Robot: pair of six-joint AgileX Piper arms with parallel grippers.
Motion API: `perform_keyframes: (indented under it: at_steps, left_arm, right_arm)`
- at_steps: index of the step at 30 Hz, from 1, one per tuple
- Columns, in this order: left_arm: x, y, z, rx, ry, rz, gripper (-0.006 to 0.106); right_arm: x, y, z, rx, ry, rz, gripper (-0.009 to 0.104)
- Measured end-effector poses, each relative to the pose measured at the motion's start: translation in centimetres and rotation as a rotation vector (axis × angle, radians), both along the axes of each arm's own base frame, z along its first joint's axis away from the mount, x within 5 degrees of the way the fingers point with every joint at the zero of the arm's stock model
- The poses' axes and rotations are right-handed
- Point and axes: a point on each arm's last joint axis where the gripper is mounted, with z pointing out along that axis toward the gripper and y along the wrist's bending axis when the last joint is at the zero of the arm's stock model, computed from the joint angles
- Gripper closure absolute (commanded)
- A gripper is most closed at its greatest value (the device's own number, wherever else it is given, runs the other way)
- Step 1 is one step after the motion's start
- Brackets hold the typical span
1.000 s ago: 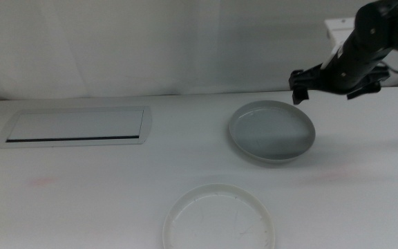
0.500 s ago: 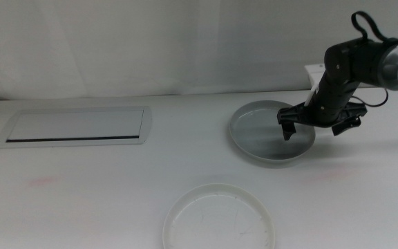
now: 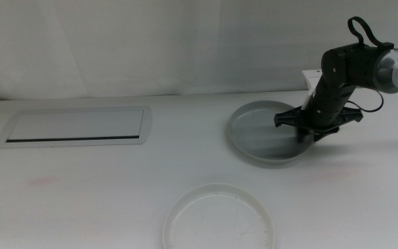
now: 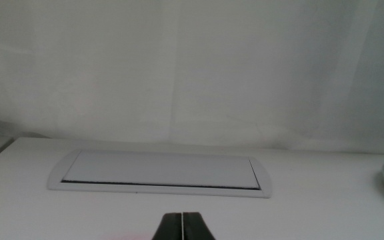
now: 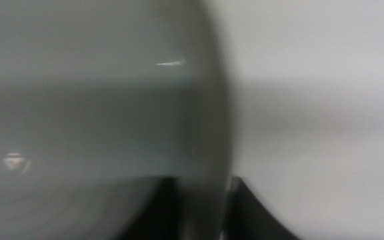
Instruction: Stack the three bowls on top of each other.
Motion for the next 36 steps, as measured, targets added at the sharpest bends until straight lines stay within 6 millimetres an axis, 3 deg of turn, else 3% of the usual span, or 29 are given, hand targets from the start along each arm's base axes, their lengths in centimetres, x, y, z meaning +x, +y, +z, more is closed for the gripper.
perform_keyframes:
  at_steps: [1, 9, 14, 23, 32, 36]
  left_arm:
    - [0.0, 0.0, 0.0, 0.0, 0.0, 0.0, 0.102]
    - [0.0, 0.0, 0.0, 0.0, 0.0, 0.0, 0.102]
    - [0.0, 0.0, 0.0, 0.0, 0.0, 0.0, 0.102]
    - [0.0, 0.0, 0.0, 0.0, 0.0, 0.0, 0.102]
    - [0.0, 0.0, 0.0, 0.0, 0.0, 0.0, 0.102]
    - [0.0, 0.0, 0.0, 0.0, 0.0, 0.0, 0.102]
  right_arm:
    - [0.0, -0.1, 0.0, -0.008, 0.001, 0.003, 0.097]
    - [0.1, -0.1, 0.4, 0.009, -0.01, -0.009, 0.098]
    - [-0.1, -0.5, 2.3, 0.013, -0.034, -0.002, 0.098]
    - [-1.3, -2.6, 9.0, 0.003, -0.131, 0.047, 0.098]
    - [-4.8, -3.3, 16.4, 0.052, -0.207, 0.105, 0.098]
    - [-6.6, -3.3, 18.6, 0.106, -0.212, 0.124, 0.098]
